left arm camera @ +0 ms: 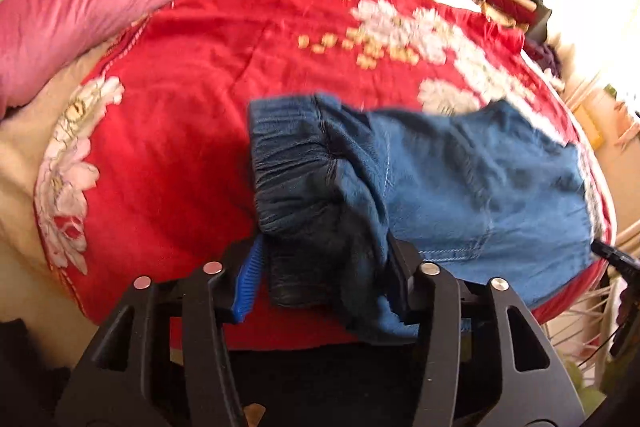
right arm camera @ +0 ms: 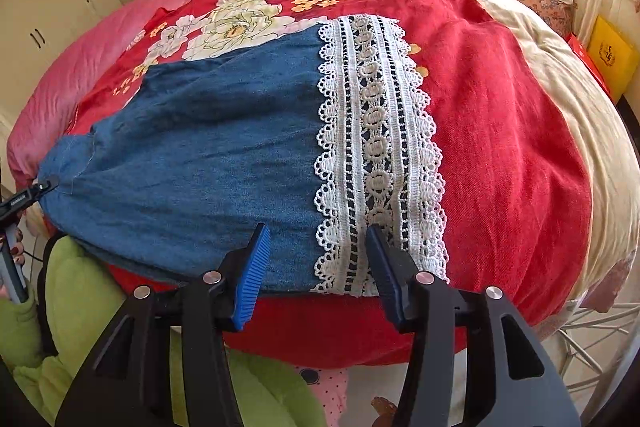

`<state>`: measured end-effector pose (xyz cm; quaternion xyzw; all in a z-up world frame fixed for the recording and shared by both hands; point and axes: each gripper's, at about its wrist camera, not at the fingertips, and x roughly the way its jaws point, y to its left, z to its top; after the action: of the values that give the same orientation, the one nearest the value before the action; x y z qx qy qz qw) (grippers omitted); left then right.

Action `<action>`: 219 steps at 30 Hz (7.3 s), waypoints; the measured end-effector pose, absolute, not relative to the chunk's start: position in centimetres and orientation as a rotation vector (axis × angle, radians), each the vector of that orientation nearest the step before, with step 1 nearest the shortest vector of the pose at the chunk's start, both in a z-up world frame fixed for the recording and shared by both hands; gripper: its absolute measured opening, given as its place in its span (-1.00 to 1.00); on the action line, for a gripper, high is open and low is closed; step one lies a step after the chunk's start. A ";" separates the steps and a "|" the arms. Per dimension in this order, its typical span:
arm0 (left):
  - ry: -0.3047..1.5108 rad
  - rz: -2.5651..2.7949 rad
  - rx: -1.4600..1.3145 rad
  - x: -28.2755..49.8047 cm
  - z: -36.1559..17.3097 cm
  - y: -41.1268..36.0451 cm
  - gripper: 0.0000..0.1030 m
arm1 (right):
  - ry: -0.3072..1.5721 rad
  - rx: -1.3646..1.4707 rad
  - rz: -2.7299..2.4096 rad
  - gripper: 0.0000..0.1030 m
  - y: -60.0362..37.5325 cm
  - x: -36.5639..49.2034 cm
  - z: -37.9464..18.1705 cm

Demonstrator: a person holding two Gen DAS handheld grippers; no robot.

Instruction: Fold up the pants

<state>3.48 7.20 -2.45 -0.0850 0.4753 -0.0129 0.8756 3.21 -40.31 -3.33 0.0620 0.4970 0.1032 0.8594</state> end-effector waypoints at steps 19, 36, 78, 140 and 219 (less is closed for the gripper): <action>0.937 -0.169 0.032 4.2 0.0 -1.0 0.16 | 0.992 0.026 0.309 -0.06 -36.7 3.7 -2.4; 0.930 -0.186 0.048 6.5 0.3 -2.6 0.23 | 0.962 0.003 0.364 -0.04 -36.8 3.6 -2.2; 1.002 -0.398 -0.068 19.3 -3.7 -9.4 -0.87 | 0.858 0.105 0.265 0.02 -41.0 10.6 1.1; 0.939 -0.270 -0.095 16.4 -2.0 -6.6 -0.19 | 0.833 0.252 0.208 0.03 -47.7 14.2 -0.3; 1.018 -0.252 0.257 10.6 -5.2 -13.8 0.80 | 0.943 -0.025 0.245 0.69 -36.8 4.6 -4.1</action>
<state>10.62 -13.76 -5.21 0.1222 0.4845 -0.1198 0.8579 4.57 -36.80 -4.07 -0.0120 0.4529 0.1175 0.8837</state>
